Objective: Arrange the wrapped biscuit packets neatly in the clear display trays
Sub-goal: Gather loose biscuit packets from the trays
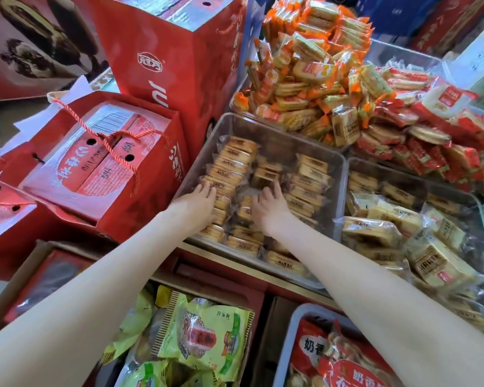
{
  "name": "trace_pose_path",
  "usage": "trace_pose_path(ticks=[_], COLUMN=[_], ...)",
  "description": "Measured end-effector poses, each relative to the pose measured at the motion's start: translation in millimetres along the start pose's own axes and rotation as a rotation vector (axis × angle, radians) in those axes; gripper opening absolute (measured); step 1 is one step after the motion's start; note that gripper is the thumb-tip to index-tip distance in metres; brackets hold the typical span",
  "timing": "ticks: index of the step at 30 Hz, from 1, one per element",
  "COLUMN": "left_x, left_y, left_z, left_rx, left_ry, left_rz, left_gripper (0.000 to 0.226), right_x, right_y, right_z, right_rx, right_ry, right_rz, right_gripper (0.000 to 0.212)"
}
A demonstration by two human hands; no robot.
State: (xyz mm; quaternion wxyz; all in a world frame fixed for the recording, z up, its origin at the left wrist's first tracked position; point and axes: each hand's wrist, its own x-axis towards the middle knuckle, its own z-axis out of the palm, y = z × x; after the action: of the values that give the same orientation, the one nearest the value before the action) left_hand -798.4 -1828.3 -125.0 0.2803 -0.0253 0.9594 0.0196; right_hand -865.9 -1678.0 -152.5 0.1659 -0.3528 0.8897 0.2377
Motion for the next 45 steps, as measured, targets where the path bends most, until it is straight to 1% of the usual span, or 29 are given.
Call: trace_pose_path(ticks=[3, 4, 7, 11, 13, 14, 16, 17, 19, 21, 23, 25, 29, 32, 35, 37, 38, 40, 41, 42, 43, 45], left_x=[1.6, 1.7, 0.6, -0.5, -1.0, -1.0, -0.7, -0.7, -1.1, -1.0, -0.2, 0.3, 1.6, 1.4, 1.9, 2.1, 2.8, 7.3, 12.1, 19.0, 27.5, 44.5], left_y=[-0.6, -0.5, 0.0, 3.0, 5.1, 5.1, 3.9, 3.3, 2.9, 2.6, 1.7, 0.6, -2.3, -3.5, -3.5, -3.5, -3.6, -1.9, 0.4, 2.8, 5.0, 8.0], left_z=[0.5, 0.7, -0.2, -4.3, -5.9, -5.9, -5.7, -6.1, -7.0, -6.5, -4.8, -3.2, -1.2, 0.7, 0.8, -5.3, -10.4, -23.1, -28.1, -31.6, -34.0, -35.4], left_rx=[0.013, 0.023, 0.067, 0.099, 0.119, 0.127, 0.131, 0.129, 0.120, 0.118, 0.102, 0.087, 0.073, 0.071, 0.070, 0.056, 0.030, -0.015, -0.037, -0.063, -0.089, -0.104], left_ry=[-0.006, -0.004, -0.001, 0.008, 0.006, 0.002, 0.006, 0.013, 0.023, 0.020, 0.017, 0.028, 0.073, 0.082, 0.056, 0.064, 0.114, 0.280, 0.364, 0.422, 0.449, 0.413], left_rz=[-0.001, -0.001, -0.004, -0.008, -0.009, -0.008, -0.003, 0.002, 0.009, 0.006, 0.005, 0.015, 0.035, 0.044, 0.037, 0.030, 0.030, 0.028, 0.021, 0.020, 0.033, 0.094], left_gripper=[0.070, 0.070, 0.070, 0.070, 0.069, 0.069, 0.069, 0.069, 0.069, 0.068, 0.068, 0.068, 0.068, 0.068, 0.069, 0.063, 0.055, 0.038, 0.034, 0.033, 0.037, 0.051], right_x=[-2.8, -4.9, -10.5, -3.5, 0.2, 1.2, 6.6, 12.5, 29.2, 49.9, 66.6, 75.3, 78.1, 78.0, 77.2, 75.5, 74.8, 73.9, 73.4, 73.3, 73.7, 74.9], right_y=[9.3, 10.2, 7.5, -3.5, -4.3, -1.4, 10.4, 18.4, 32.4, 37.9, 36.0, 34.4, 40.0, 44.1, 48.2, 51.0, 52.5, 53.0, 52.1, 51.3, 50.6, 50.2], right_z=[7.4, 8.2, 7.3, 1.9, -4.3, -9.0, -20.2, -24.8, -28.4, -25.0, -17.5, -11.6, -5.0, -0.4, -1.9, -3.5, -3.3, -2.2, -0.9, 0.7, 2.3, 4.3], right_rx=[0.050, 0.075, 0.084, 0.126, 0.151, 0.167, 0.182, 0.190, 0.237, 0.302, 0.334, 0.314, 0.183, 0.207, 0.263, 0.309, 0.324, 0.317, 0.301, 0.281, 0.258, 0.209], right_ry=[-0.021, -0.010, 0.068, -0.036, -0.051, -0.017, 0.103, 0.142, 0.128, 0.052, 0.027, 0.046, 0.083, 0.103, 0.068, 0.058, 0.065, 0.084, 0.086, 0.083, 0.077, 0.064], right_rz=[-0.059, -0.075, -0.084, -0.030, -0.001, 0.017, 0.087, 0.135, 0.202, 0.219, 0.228, 0.255, 0.323, 0.335, 0.300, 0.279, 0.274, 0.263, 0.260, 0.260, 0.262, 0.260], right_gripper=[0.076, 0.076, 0.062, 0.051, 0.042, 0.036, 0.025, 0.025, 0.036, 0.055, 0.066, 0.066, 0.062, 0.065, 0.078, 0.079, 0.077, 0.073, 0.072, 0.071, 0.069, 0.066])
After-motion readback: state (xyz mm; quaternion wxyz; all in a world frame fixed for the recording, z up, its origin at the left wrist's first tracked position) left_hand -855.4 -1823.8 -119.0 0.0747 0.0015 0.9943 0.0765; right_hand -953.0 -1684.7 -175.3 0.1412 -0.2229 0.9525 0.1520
